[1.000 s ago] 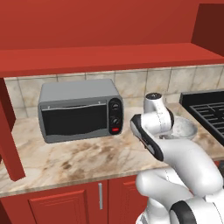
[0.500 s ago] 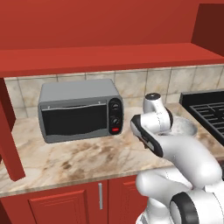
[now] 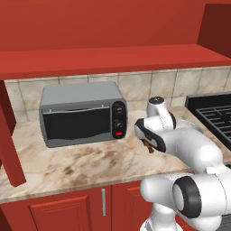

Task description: Retrieve the bowl from the cabinet, then place the raw meat into the bowl to avoid contamination.

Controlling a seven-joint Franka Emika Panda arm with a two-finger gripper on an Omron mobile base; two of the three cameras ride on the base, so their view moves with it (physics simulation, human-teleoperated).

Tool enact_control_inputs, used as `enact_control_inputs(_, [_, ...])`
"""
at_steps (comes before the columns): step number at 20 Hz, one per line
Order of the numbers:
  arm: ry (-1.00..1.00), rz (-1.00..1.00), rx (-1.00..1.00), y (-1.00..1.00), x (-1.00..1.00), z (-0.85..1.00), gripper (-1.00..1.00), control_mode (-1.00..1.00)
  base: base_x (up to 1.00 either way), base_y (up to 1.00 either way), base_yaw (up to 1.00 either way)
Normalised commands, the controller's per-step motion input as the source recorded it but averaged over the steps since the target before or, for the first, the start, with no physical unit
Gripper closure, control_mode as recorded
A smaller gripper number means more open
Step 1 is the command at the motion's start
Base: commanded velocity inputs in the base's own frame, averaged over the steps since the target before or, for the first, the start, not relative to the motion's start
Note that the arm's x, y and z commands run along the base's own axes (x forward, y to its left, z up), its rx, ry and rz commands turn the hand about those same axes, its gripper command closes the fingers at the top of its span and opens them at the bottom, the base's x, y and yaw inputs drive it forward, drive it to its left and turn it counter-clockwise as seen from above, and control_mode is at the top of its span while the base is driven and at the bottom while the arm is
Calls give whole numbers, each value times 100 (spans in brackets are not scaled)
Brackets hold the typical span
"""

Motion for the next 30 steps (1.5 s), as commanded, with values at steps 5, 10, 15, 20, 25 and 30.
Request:
enact_control_inputs(5, [-1, 0, 1, 0, 19, -21, -100, -100, 0, 0, 0])
enact_control_inputs(10, [0, 0, 2, 0, 1, -21, -100, -100, 0, 0, 0])
enact_control_inputs(15, [5, 1, 0, 0, 0, -15, -100, -100, 0, 0, 0])
enact_control_inputs(20, [1, 3, 0, 0, 3, -29, -100, -100, 0, 0, 0])
enact_control_inputs(25, [1, 3, 0, 1, 9, -29, -100, -100, 0, 0, 0])
enact_control_inputs(30, [1, 4, 3, 0, 8, -22, -100, -100, 0, 0, 0])
